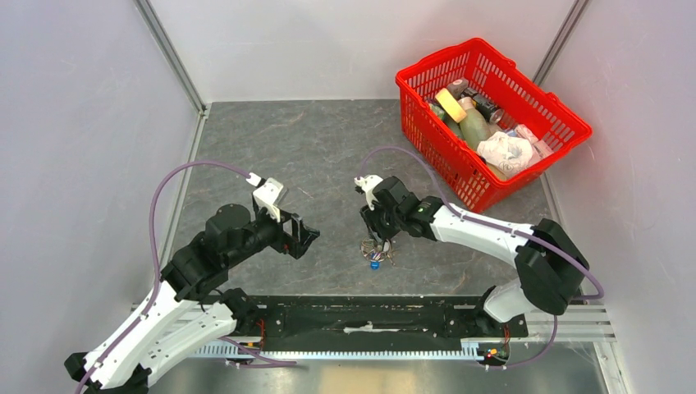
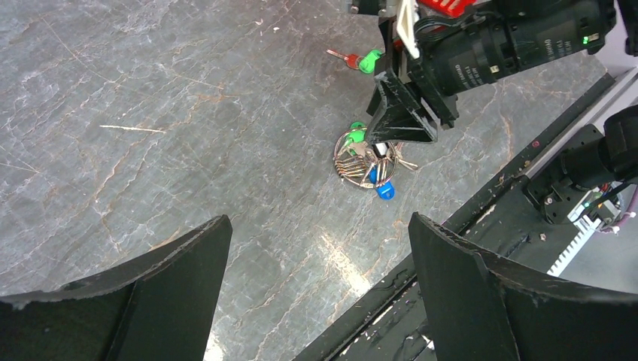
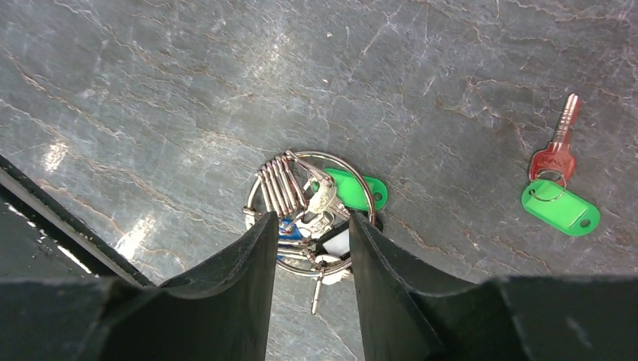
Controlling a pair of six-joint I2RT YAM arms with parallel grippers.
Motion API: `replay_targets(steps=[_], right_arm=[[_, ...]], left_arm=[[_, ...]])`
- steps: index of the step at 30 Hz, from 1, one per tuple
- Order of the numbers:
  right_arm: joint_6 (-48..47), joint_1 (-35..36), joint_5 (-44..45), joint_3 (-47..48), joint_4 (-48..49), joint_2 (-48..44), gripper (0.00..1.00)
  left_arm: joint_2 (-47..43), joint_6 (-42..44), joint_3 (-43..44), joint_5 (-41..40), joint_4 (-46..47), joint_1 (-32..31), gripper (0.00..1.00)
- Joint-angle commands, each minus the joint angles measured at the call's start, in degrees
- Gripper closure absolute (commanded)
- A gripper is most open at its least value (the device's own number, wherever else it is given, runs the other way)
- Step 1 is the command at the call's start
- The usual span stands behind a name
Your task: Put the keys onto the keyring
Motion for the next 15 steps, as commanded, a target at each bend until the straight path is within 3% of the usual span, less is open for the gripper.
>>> replay_targets(steps=[1, 15], right_arm=[[-1.33, -1.03, -0.73, 2.86, 1.80, 2.39, 0.53], [-0.17, -3.69, -7.28, 3.24, 3.97, 7.30, 0.53]], left_arm=[[-0.49, 0.51, -0.22, 1.11, 0.70, -0.17, 0.06], [-0.49, 0.95, -0.28, 1.48, 0.62, -0.17, 0.06]])
